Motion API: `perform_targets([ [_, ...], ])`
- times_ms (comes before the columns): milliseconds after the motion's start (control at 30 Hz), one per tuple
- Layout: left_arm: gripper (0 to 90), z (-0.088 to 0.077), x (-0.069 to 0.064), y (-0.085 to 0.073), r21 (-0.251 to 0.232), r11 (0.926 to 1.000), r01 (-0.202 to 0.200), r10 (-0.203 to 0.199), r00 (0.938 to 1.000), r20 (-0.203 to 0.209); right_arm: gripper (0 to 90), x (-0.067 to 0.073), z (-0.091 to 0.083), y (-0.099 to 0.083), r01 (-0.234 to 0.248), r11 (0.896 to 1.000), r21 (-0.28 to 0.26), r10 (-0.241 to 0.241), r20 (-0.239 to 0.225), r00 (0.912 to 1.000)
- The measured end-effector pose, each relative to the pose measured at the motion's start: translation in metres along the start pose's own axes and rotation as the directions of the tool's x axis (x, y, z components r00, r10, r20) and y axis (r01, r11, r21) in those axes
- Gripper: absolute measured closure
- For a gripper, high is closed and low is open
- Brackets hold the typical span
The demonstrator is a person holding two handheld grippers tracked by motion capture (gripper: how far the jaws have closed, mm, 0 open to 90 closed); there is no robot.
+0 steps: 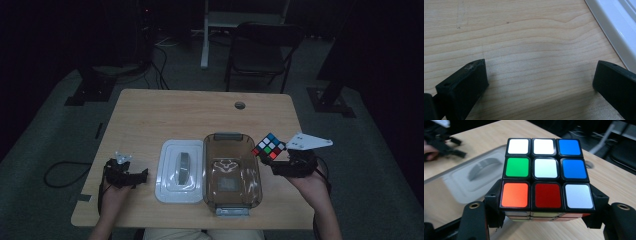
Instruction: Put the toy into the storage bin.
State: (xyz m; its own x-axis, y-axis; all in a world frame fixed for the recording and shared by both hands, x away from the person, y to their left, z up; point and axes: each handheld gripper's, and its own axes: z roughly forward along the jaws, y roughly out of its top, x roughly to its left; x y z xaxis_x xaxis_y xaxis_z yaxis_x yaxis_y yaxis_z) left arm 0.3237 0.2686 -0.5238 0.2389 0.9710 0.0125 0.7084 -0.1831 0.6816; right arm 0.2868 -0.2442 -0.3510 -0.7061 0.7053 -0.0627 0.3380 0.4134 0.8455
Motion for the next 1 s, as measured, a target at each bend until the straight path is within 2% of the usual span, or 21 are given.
perform_targets([
  [33,0.4,0.000,0.000,0.000,0.000,1.0000,0.000,0.000,1.0000,0.000,33.9,0.007,0.004,0.003,0.028,1.000,0.013,-0.028,-0.025,0.9993],
  [167,0.4,0.000,0.000,0.000,0.000,1.0000,0.000,0.000,1.0000,0.000,33.9,0.014,0.010,0.004,0.056,0.998,0.028,-0.055,-0.048,0.9973],
  [200,0.4,0.000,0.000,0.000,0.000,1.0000,0.000,0.000,1.0000,0.000,34.0,0.020,0.019,0.005,0.079,0.996,0.049,-0.075,-0.083,0.9938],
  [267,0.4,0.000,0.000,0.000,0.000,1.0000,0.000,0.000,1.0000,0.000,33.9,0.021,0.021,0.005,0.084,0.995,0.054,-0.078,-0.093,0.9926],
  [333,0.4,0.000,0.000,0.000,0.000,1.0000,0.000,0.000,1.0000,0.000,34.0,0.027,0.031,0.005,0.106,0.992,0.074,-0.095,-0.143,0.9852],
  [433,0.4,0.000,0.000,0.000,0.000,1.0000,0.000,0.000,1.0000,0.000,33.9,0.030,0.036,0.005,0.125,0.988,0.090,-0.109,-0.165,0.9803],
  [467,0.4,0.000,0.000,0.000,0.000,1.0000,0.000,0.000,1.0000,0.000,34.0,0.033,0.041,0.005,0.151,0.981,0.119,-0.127,-0.186,0.9744],
  [533,0.4,0.000,0.000,0.000,0.000,1.0000,0.000,0.000,1.0000,0.000,33.9,0.035,0.042,0.005,0.161,0.978,0.130,-0.134,-0.195,0.9717],
  [567,0.4,0.000,0.000,0.000,0.000,1.0000,0.000,0.000,1.0000,0.000,33.9,0.036,0.045,0.005,0.181,0.972,0.149,-0.147,-0.216,0.9654],
  [600,0.4,0.000,0.000,0.000,0.000,1.0000,0.000,0.000,1.0000,0.000,33.9,0.039,0.050,0.005,0.208,0.962,0.176,-0.157,-0.264,0.9518],
  [633,0.4,0.000,0.000,0.000,0.000,1.0000,0.001,-0.001,1.0000,0.000,33.9,0.039,0.050,0.005,0.208,0.962,0.176,-0.157,-0.264,0.9518],
  [667,0.4,0.000,0.000,0.000,0.000,1.0000,0.000,0.000,1.0000,0.000,33.9,0.043,0.055,0.005,0.240,0.949,0.202,-0.176,-0.291,0.9402],
  [700,0.4,0.000,0.000,0.000,0.000,1.0000,0.000,0.000,1.0000,0.000,33.9,0.043,0.055,0.005,0.240,0.949,0.202,-0.176,-0.291,0.9402],
  [733,0.4,0.000,0.000,0.000,-0.001,1.0000,0.000,0.000,1.0000,0.000,33.9,0.046,0.059,0.005,0.263,0.939,0.223,-0.185,-0.318,0.9298],
  [767,0.5,0.000,0.000,0.000,-0.001,1.0000,0.000,0.000,1.0000,0.000,33.9,0.046,0.059,0.005,0.263,0.939,0.223,-0.185,-0.318,0.9298],
  [900,0.4,0.000,0.000,0.000,-0.001,1.0000,0.000,0.000,1.0000,0.000,33.9,0.051,0.067,0.005,0.312,0.914,0.258,-0.204,-0.373,0.9053],
  [933,0.4,0.000,0.000,0.000,-0.001,1.0000,0.001,-0.001,1.0000,0.000,33.9,0.052,0.068,0.005,0.319,0.910,0.264,-0.206,-0.379,0.9023],
  [1000,0.4,0.000,0.000,0.000,-0.001,1.0000,-0.002,0.002,1.0000,0.001,34.0,0.057,0.074,0.006,0.353,0.892,0.284,-0.227,-0.394,0.8906],
])
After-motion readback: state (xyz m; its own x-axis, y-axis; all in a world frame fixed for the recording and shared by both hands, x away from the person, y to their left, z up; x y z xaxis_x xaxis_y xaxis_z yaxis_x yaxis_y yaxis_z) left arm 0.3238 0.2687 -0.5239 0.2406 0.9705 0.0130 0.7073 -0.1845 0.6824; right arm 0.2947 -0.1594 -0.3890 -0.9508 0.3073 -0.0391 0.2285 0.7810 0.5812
